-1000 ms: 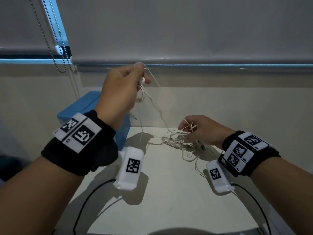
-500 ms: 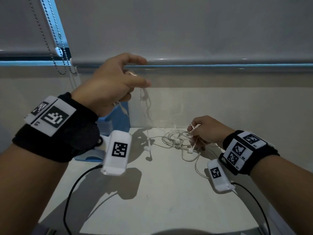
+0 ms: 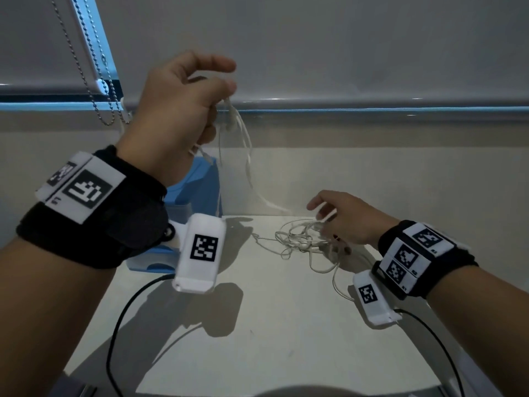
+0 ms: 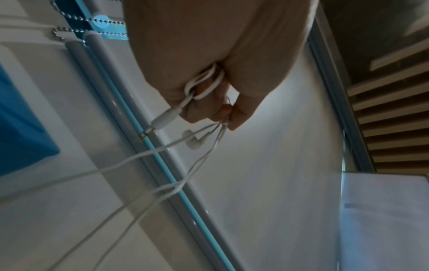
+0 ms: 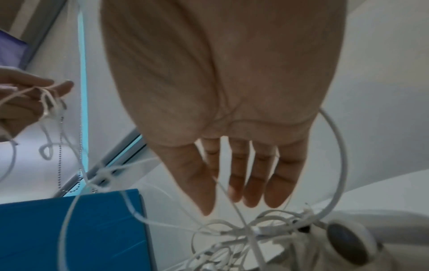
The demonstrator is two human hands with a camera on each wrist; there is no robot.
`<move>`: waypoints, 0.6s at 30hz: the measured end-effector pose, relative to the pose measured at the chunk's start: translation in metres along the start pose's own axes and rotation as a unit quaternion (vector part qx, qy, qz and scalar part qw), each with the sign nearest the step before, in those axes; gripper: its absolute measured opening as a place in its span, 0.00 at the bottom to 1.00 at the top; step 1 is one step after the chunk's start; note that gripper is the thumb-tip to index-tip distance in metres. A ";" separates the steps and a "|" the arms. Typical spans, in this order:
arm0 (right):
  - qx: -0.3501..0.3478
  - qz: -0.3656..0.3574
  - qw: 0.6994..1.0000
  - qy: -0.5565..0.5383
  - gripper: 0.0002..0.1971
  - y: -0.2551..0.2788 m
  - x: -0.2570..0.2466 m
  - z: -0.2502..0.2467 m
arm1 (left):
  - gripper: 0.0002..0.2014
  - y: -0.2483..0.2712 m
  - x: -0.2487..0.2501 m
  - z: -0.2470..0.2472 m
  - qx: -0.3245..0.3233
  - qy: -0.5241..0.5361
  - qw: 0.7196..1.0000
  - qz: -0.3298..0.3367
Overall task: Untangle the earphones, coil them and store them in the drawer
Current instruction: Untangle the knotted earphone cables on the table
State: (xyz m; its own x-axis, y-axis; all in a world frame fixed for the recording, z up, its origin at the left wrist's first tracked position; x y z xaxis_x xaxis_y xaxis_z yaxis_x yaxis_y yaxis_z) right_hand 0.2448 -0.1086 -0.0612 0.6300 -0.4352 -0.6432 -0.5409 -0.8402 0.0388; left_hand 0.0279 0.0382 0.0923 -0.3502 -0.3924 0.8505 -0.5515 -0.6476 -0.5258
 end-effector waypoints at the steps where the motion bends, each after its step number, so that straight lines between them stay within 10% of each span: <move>1: -0.018 -0.028 0.999 -0.015 0.24 0.003 -0.008 0.002 | 0.11 0.001 -0.002 0.003 -0.003 -0.012 1.000 -0.002; 8: -0.149 -0.156 0.969 -0.124 0.29 0.025 -0.057 0.014 | 0.10 0.011 -0.005 0.012 -0.014 -0.070 0.997 0.001; 13: -0.090 -0.224 0.970 0.021 0.01 0.027 -0.071 0.019 | 0.08 0.010 -0.005 0.010 0.030 -0.099 0.994 0.033; 18: -0.054 -0.167 0.983 -0.054 0.10 0.024 -0.054 0.007 | 0.14 0.010 -0.004 -0.004 0.102 -0.113 0.985 0.077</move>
State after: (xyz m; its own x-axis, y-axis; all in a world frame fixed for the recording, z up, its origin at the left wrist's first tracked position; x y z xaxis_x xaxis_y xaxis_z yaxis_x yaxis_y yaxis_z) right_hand 0.1937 -0.1028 -0.0312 0.6962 -0.0981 -0.7112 -0.2486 -0.9623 -0.1107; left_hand 0.0213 0.0362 0.0836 -0.2284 -0.6171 0.7530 -0.3325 -0.6775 -0.6561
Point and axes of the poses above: each hand's wrist, its own y-axis away from the middle knuckle, its own z-axis out of the palm, x = y × z, the point moved 4 cm from there along -y, towards the middle knuckle, and after that the axes turned 3 degrees about y, right-handed, at the moved point
